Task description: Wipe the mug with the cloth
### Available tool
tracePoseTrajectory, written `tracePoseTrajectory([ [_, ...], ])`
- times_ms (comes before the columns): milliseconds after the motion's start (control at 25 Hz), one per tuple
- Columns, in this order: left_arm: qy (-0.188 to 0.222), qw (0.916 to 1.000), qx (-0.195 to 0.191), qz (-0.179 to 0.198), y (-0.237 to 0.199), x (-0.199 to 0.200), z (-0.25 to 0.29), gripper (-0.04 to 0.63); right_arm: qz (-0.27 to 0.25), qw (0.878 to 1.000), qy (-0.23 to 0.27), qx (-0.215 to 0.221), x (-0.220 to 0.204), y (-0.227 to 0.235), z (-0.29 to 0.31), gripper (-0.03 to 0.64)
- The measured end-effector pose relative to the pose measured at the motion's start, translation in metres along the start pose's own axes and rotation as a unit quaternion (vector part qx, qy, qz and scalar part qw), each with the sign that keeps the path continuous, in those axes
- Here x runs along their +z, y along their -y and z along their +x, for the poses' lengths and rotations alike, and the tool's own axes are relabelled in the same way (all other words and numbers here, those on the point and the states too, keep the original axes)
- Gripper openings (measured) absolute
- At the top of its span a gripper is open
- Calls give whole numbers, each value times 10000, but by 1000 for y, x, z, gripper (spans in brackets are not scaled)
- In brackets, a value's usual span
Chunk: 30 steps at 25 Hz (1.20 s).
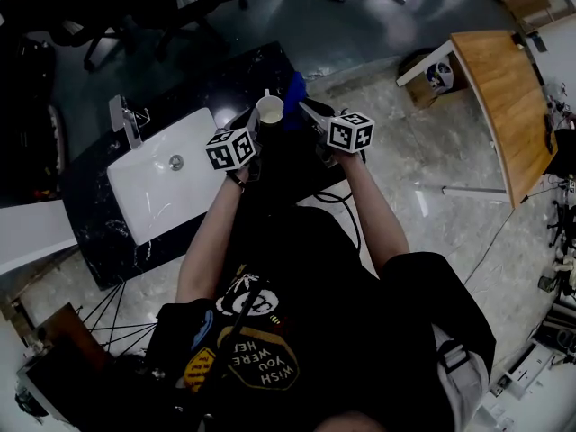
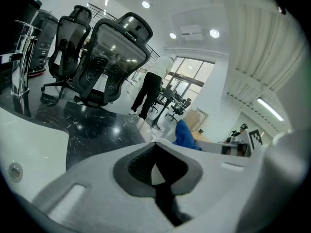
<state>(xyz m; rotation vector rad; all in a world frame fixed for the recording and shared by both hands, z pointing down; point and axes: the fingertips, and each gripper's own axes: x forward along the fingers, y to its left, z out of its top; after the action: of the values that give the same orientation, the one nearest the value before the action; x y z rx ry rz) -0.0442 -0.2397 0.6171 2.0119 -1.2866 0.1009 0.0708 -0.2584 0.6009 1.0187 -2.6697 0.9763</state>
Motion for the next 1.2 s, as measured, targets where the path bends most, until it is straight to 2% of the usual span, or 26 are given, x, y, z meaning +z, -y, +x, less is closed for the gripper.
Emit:
tracePoseTrajectory([
  [160,40,10000,58,-50,-1,-1,0,2,-1058,9906,-868,-44,-33,-9,18,58],
  [320,60,9999,8,-115,-1,-1,-2,2,-1279,9849,-1150,215,-60,-28,1,58],
  [520,59,9999,-10,-119,2,-2,0,2,-1869,9676,-1530,739,-85,-49,-14,58],
  [600,48,9999,-31,-112,1,-3,-1,2,-1793,9738,-1297,515,-70,-37,-15,58],
  [680,46,9999,-42,-134,0,-4,-3,2,-1492,9837,-999,66,-47,-16,-12,58],
  [760,66,9998,-43,-196,-1,-6,-7,2,-1332,9858,-999,-207,-40,-5,-5,58],
  [840,106,9994,-49,-328,0,-10,-12,2,-1386,9823,-1249,-142,-55,-13,0,58],
  [1040,148,9987,-77,-478,3,-15,-17,2,-1648,9731,-1543,468,-105,-58,-10,58],
  [1120,116,9989,-90,-449,4,-16,-18,2,-1628,9760,-1403,346,-104,-53,-17,58],
  [1200,84,9990,-104,-432,4,-18,-19,2,-1381,9849,-1041,18,-78,-34,-22,58],
])
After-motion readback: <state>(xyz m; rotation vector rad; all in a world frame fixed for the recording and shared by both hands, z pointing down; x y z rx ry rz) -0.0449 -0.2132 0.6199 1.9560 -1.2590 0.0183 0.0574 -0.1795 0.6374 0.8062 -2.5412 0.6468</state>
